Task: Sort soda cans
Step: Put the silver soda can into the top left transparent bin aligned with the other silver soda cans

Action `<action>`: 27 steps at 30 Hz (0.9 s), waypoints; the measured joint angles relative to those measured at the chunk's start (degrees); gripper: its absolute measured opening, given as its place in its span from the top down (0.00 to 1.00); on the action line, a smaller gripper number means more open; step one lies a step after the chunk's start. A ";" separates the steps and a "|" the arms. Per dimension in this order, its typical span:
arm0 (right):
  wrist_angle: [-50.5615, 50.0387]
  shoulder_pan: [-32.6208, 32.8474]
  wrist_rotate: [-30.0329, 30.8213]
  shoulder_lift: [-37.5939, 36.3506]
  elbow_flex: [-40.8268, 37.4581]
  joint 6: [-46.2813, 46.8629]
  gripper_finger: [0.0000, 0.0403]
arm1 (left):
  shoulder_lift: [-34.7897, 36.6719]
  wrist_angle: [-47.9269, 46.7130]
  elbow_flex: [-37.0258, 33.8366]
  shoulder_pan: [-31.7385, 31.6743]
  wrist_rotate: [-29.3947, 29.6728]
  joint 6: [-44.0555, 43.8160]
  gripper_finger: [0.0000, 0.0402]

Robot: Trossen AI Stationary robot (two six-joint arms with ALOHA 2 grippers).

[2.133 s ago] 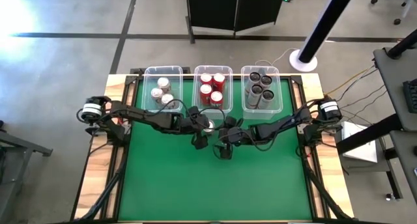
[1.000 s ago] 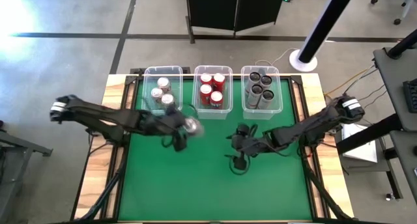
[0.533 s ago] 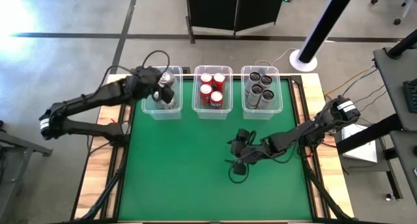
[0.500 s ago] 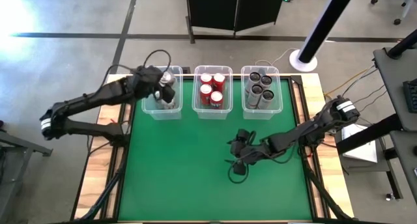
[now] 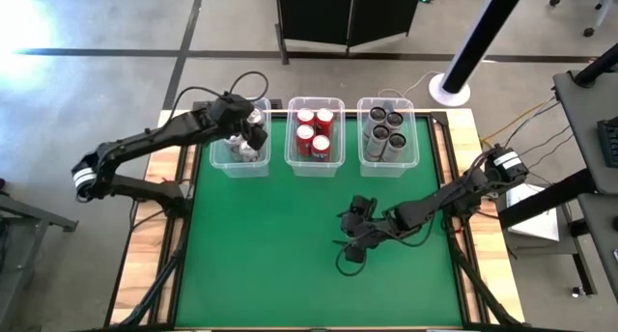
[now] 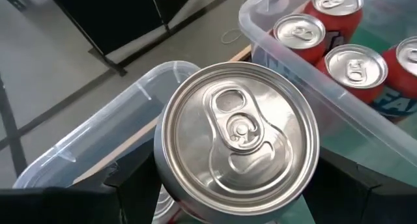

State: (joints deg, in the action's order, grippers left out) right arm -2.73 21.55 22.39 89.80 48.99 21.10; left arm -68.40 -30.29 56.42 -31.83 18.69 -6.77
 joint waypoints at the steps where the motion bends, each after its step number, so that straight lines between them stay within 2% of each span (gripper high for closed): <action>1: 0.03 0.20 -0.01 0.00 0.00 0.01 0.10 | -0.37 0.03 0.00 -0.21 -0.05 0.03 0.29; 16: 0.01 0.81 -0.09 -0.09 0.00 0.81 0.10 | -7.90 0.95 -1.93 -4.48 -5.47 -2.15 0.29; 23: -0.01 1.21 -0.11 -0.09 0.00 1.03 0.10 | -8.27 1.55 -3.64 -8.78 -8.07 -3.67 0.29; 27: 0.00 1.21 -0.11 -0.09 0.00 1.03 0.10 | -8.09 2.00 -4.68 -9.46 -9.49 -0.22 0.29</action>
State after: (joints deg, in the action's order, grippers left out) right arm -2.73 22.76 22.28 89.71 48.99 22.13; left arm -76.49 -28.28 51.75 -41.29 9.20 -6.99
